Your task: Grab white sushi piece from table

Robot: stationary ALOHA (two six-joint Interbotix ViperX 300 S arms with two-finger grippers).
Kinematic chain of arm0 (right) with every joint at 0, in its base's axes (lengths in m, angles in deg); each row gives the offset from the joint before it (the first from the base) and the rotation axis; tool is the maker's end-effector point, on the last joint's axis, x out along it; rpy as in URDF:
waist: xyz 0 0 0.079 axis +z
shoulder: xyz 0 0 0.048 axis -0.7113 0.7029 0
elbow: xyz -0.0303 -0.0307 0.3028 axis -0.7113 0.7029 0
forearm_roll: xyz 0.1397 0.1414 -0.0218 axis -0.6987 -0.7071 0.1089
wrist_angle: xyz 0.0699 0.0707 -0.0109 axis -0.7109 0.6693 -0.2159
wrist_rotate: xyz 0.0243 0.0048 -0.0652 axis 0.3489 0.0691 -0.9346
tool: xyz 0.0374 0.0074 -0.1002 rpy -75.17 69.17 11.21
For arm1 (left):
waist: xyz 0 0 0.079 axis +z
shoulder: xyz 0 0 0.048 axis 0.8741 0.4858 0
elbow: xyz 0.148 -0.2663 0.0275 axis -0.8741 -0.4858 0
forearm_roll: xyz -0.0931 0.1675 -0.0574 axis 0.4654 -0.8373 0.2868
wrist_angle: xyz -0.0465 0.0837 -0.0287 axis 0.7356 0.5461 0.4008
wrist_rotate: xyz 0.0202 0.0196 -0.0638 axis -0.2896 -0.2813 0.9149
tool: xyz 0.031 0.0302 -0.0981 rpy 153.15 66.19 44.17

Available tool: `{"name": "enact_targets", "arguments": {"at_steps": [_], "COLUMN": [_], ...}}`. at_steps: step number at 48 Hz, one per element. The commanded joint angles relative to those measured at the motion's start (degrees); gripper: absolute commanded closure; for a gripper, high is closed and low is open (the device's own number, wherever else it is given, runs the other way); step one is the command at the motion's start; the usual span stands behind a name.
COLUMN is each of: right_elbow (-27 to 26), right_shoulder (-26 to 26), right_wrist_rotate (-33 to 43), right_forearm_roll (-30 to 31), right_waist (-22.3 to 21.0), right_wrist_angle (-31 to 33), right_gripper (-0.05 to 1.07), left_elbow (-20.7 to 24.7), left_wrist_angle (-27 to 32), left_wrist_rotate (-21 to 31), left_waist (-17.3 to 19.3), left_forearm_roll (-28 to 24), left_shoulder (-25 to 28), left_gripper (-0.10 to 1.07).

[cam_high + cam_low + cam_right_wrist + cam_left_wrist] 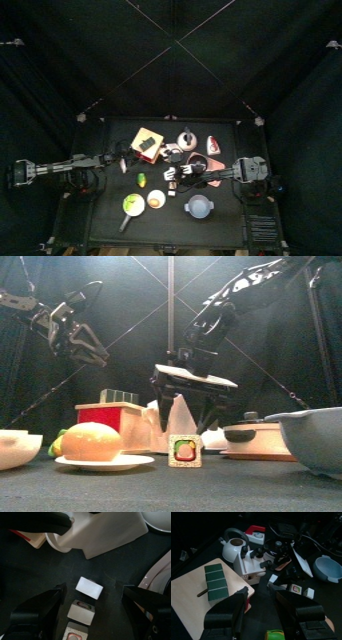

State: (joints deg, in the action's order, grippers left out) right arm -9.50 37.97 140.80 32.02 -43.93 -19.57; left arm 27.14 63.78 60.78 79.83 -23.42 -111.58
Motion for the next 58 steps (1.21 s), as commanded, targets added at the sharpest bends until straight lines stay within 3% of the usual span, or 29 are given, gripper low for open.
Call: {"name": "enact_targets", "arguments": {"at_steps": [1,30,46,58], "right_elbow": [-1.32,-0.97,-1.05,-0.97], "right_shoulder": [-0.79,0.62,0.62,0.26], "right_wrist_rotate": [0.18,0.00,0.00,0.00], "right_forearm_roll": [0.26,0.53,0.79,0.44], "right_waist": [0.00,-0.70,-1.76,-1.93], "right_wrist_angle": [0.00,-1.85,-1.93,-1.93], "right_gripper": [-0.02,0.00,0.20,0.21], "left_elbow": [0.70,0.62,0.62,0.35], "left_wrist_angle": [-0.44,-0.35,-0.35,-0.35], "left_wrist_rotate": [0.00,0.00,0.00,0.00], "left_waist": [0.09,0.18,0.09,0.18], "left_forearm_roll": [0.18,0.18,0.18,0.18], "left_shoulder": [0.00,0.00,0.00,0.09], "left_gripper": [0.19,0.19,0.19,0.19]}}
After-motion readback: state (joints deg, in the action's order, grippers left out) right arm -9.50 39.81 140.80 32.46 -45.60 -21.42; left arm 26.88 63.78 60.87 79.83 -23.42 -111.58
